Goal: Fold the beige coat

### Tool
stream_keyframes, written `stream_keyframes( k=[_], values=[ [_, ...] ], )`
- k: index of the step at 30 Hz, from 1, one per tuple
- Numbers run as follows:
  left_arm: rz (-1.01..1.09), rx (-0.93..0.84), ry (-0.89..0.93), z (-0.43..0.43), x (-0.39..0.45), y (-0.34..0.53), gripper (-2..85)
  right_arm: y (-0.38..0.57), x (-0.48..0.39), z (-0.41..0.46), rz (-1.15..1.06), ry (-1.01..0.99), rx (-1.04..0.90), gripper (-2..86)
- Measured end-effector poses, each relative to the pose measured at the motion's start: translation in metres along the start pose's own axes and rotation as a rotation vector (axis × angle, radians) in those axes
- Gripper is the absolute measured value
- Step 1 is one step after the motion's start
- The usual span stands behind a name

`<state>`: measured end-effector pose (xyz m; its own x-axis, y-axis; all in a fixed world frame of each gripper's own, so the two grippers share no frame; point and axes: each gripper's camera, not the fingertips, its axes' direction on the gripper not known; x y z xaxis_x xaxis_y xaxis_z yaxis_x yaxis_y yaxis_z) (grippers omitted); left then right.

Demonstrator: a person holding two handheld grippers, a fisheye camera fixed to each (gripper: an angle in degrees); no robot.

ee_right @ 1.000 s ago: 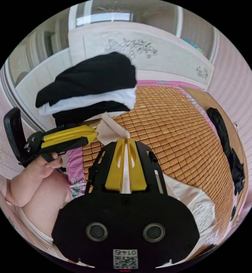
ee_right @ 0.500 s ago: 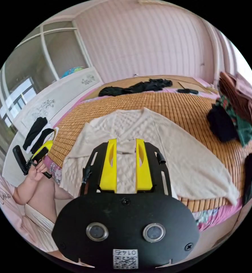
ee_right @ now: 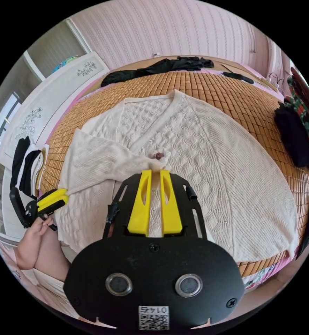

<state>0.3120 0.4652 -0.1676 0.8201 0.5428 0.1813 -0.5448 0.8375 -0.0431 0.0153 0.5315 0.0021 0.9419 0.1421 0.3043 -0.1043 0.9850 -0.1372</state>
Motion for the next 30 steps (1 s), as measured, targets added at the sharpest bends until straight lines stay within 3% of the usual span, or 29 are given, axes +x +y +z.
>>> stream_keyframes(
  k=[8,12,14,18,23,25,30],
  values=[
    [0.095,0.057,-0.119,0.035,0.034,0.012,-0.7,-0.045,-0.012,-0.119,-0.087,-0.219,0.107,0.6],
    [0.064,0.129,-0.058,0.033,0.041,0.018,-0.8,-0.082,-0.012,-0.193,-0.116,-0.315,0.141,0.5],
    [0.102,0.231,0.025,0.024,0.053,0.022,-0.5,-0.093,-0.002,-0.219,-0.083,-0.283,0.115,0.5],
    [0.126,0.249,0.135,0.048,0.071,0.024,0.6,-0.093,0.049,-0.232,0.077,-0.190,0.026,0.5],
    [0.133,0.022,0.022,0.143,0.096,0.039,2.9,-0.077,0.075,-0.162,0.178,0.023,-0.249,0.3],
    [0.142,0.028,0.025,0.156,0.100,0.045,3.3,-0.068,0.073,-0.170,0.190,0.033,-0.218,0.4],
    [0.152,0.020,0.006,0.173,0.115,0.054,4.0,-0.016,0.077,-0.251,0.322,0.014,0.135,4.9]
  ],
)
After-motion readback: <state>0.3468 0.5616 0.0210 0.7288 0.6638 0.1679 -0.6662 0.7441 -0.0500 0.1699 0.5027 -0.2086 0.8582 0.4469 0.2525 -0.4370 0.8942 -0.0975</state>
